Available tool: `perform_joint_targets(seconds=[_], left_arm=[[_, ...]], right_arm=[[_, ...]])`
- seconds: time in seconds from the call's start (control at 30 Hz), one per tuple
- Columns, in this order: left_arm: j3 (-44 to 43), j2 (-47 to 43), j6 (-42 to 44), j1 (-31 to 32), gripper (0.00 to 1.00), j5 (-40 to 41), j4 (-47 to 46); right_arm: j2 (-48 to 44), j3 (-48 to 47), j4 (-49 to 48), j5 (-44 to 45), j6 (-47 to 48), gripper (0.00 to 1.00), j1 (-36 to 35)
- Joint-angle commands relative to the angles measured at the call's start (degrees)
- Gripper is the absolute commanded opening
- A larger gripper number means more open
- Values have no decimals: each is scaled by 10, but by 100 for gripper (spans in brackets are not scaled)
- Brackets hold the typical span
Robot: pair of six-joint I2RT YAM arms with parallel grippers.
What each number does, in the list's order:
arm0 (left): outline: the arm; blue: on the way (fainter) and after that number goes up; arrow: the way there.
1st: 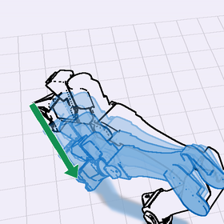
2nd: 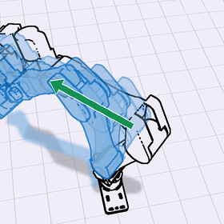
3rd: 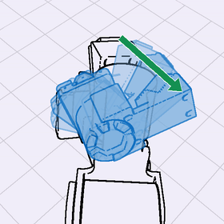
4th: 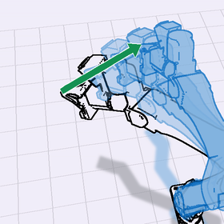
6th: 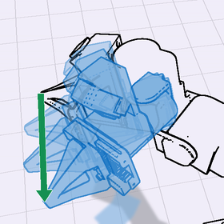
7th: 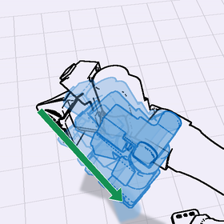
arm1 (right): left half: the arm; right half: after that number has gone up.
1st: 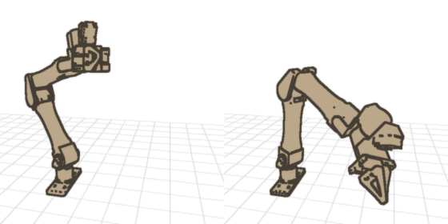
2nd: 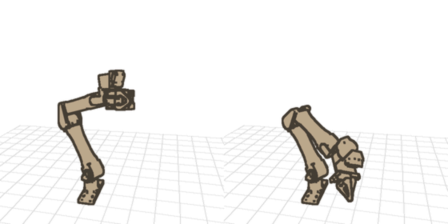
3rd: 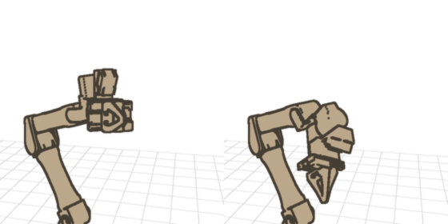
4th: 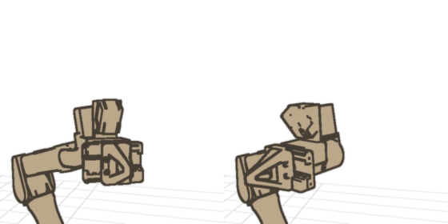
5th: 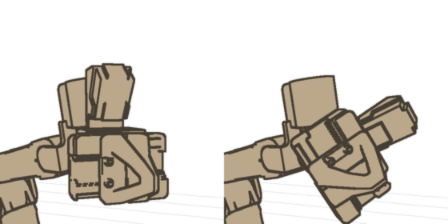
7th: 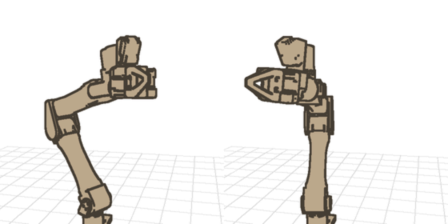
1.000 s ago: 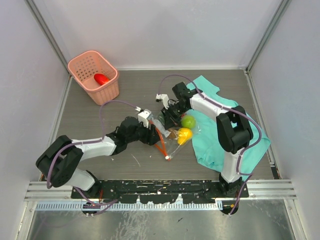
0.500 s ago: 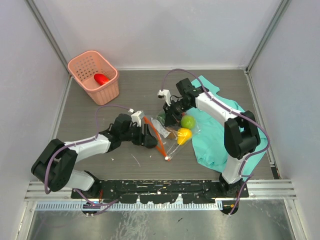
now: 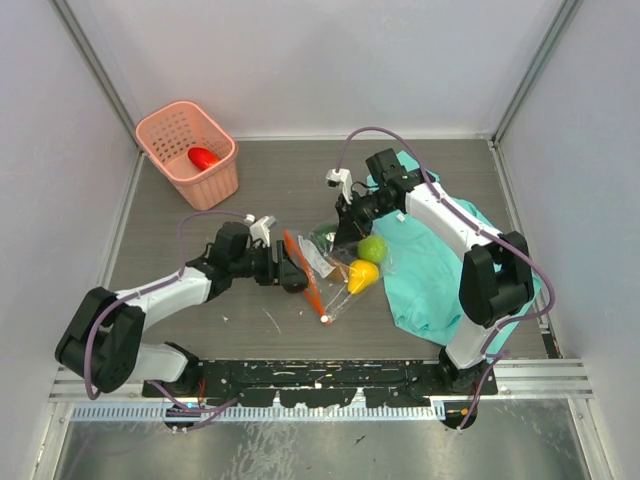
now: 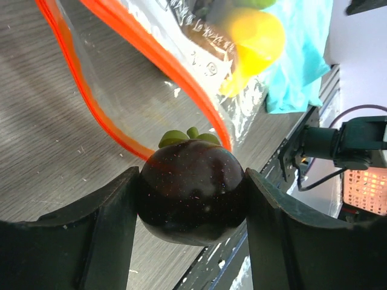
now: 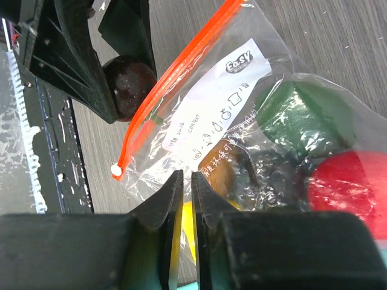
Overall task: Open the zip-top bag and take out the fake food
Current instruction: Pick up the fake fruit from the zipper food storage bag.
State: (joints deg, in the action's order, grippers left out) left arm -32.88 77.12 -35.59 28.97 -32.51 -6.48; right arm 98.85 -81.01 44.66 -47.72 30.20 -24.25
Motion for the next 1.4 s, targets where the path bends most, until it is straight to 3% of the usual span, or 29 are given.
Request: perform_joint_targets(seconds=[0.0,0.3,1.03,1.37], left_arm=[[-10,-36,-21,-19,0,-38,-21],[24,-61,-92,-57,0,-77,-110],[32,-229,-136,-130,0,37,-60],[-19,-211,-195,-174,0,36,-74]], right_arm=[[-36,4,-11,-25,11,17,5],[-48,7,-14,-36,12,18,13],[-102,31,-41,-68,6,21,34],[-126,46,-56,-92,5,21,48]])
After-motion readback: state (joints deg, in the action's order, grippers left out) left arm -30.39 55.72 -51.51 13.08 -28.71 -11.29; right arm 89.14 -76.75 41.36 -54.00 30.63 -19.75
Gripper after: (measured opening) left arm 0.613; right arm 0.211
